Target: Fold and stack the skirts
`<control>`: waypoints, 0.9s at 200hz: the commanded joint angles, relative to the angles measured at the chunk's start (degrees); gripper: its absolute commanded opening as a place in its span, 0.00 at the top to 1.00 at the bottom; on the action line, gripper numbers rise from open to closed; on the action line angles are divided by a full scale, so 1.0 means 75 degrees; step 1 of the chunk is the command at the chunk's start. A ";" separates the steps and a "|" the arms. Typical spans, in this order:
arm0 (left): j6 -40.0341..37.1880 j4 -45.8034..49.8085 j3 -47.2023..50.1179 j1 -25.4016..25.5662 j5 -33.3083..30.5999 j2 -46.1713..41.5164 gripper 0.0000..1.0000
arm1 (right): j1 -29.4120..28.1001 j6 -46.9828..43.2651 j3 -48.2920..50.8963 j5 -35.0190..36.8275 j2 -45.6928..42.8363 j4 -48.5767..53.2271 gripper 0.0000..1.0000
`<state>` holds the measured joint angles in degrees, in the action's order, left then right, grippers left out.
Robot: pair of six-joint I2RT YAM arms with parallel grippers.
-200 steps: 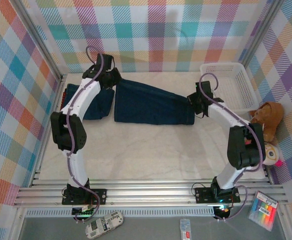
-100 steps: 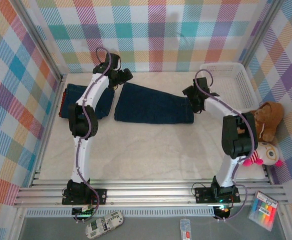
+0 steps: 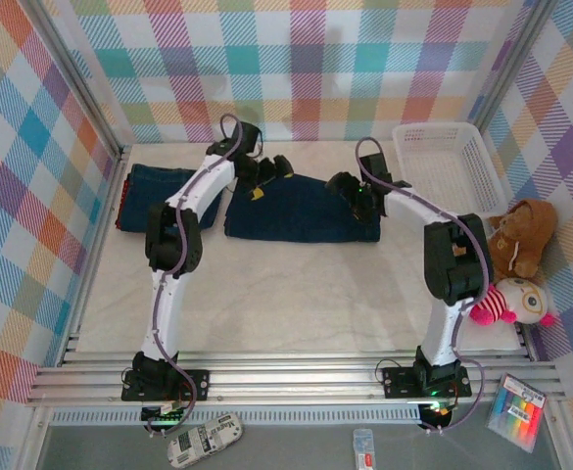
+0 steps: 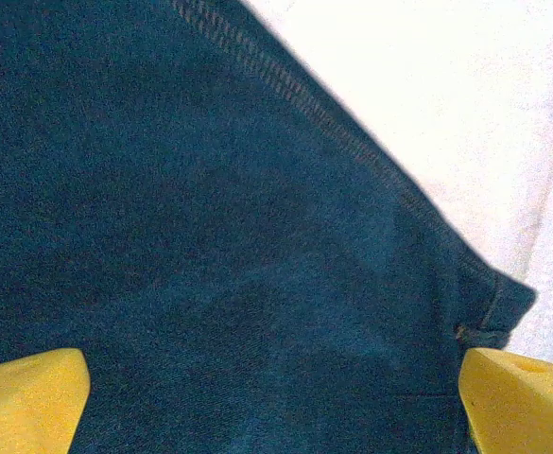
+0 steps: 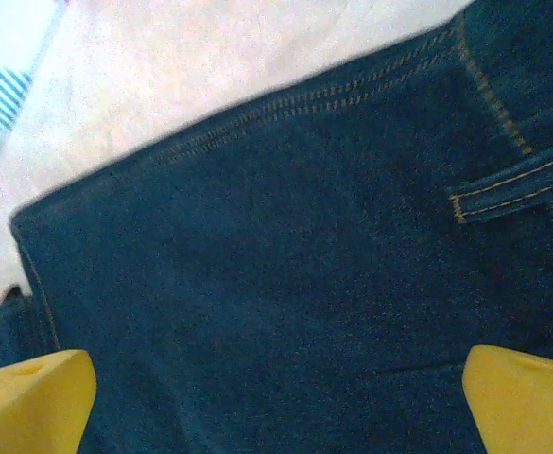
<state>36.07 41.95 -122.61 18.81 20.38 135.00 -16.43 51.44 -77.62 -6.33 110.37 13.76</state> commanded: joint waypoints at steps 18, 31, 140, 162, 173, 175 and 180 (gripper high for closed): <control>0.0057 -0.0410 0.1672 -0.0105 -0.0050 -0.0190 0.00 | 0.0044 -0.0920 -0.0040 -0.0766 0.0398 0.0422 0.01; -0.0013 -0.0420 0.2135 -0.0115 -0.0101 -0.0294 0.00 | 0.0059 -0.1079 0.0019 -0.0700 0.0447 0.0642 0.01; 0.0870 -0.1957 0.6496 0.0209 -0.0065 -0.3359 0.00 | -0.0040 -0.2265 0.1420 -0.1443 -0.1225 -0.0090 0.01; 0.1194 -0.2004 0.6555 0.0303 0.0039 -0.3970 0.00 | -0.0197 -0.1677 0.1477 -0.1840 -0.1469 -0.0169 0.01; 0.1530 -0.2240 0.6596 0.0338 0.0316 -0.4128 0.00 | -0.0340 -0.1204 0.1534 -0.2049 -0.1474 -0.0293 0.01; 0.1600 -0.2297 0.6606 0.0348 0.0373 -0.4140 0.00 | -0.0373 -0.1127 0.1545 -0.2065 -0.1465 -0.0312 0.01; 0.1772 -0.2396 0.6635 0.0372 0.0483 -0.4178 0.00 | -0.0470 -0.0895 0.1585 -0.2101 -0.1464 -0.0386 0.01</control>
<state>43.44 25.36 -73.60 20.64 21.19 107.81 -17.32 38.59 -67.11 -17.41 100.73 12.51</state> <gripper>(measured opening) 0.999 0.991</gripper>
